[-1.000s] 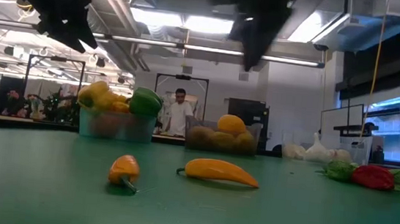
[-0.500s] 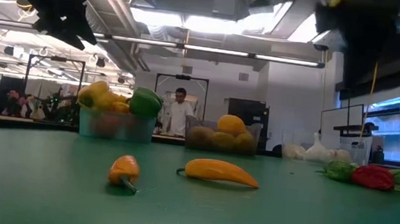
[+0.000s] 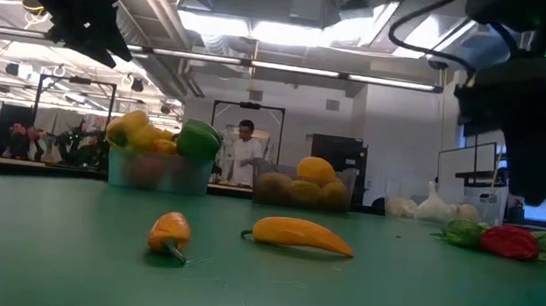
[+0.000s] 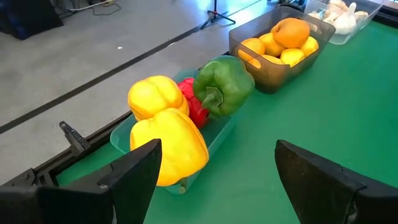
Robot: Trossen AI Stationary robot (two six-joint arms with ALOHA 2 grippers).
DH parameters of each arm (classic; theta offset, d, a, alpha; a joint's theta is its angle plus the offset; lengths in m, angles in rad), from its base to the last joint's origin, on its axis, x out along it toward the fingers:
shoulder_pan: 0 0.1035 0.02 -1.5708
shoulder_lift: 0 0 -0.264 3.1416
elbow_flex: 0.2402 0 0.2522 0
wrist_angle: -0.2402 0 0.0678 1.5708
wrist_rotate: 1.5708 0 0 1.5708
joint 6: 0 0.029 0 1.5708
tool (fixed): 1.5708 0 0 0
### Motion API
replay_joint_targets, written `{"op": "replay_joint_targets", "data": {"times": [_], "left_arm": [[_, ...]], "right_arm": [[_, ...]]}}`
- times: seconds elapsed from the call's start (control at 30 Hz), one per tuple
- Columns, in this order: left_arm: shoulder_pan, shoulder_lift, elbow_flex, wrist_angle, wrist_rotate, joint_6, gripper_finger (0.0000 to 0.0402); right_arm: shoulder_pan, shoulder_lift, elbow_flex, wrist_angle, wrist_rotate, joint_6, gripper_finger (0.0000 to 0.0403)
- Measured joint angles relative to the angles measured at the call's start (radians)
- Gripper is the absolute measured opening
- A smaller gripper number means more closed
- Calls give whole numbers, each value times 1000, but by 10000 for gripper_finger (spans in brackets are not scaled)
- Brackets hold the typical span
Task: Sort produce into baskets
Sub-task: Put the red chili pepper into the dark blue bin
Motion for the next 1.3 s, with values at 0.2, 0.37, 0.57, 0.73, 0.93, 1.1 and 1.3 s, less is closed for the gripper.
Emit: {"op": "replay_joint_targets", "data": {"times": [0.2, 0.37, 0.57, 0.73, 0.93, 1.1, 1.3], "left_arm": [[0, 0, 0, 0, 0, 25, 308], [0, 0, 0, 0, 0, 30, 308], [0, 0, 0, -1, 0, 31, 308], [0, 0, 0, -3, 0, 31, 308], [0, 0, 0, -3, 0, 31, 308], [0, 0, 0, -3, 0, 32, 308], [0, 0, 0, -3, 0, 32, 308]], "right_arm": [[0, 0, -31, 23, 10, 99, 252], [0, 3, -46, 31, 44, 167, 297], [0, 55, -66, 128, 44, 188, 303], [0, 133, -65, 200, 41, 189, 303], [0, 170, -62, 219, -2, 190, 303], [0, 160, -64, 257, -7, 193, 303], [1, 159, -15, 257, 47, 190, 303]]}}
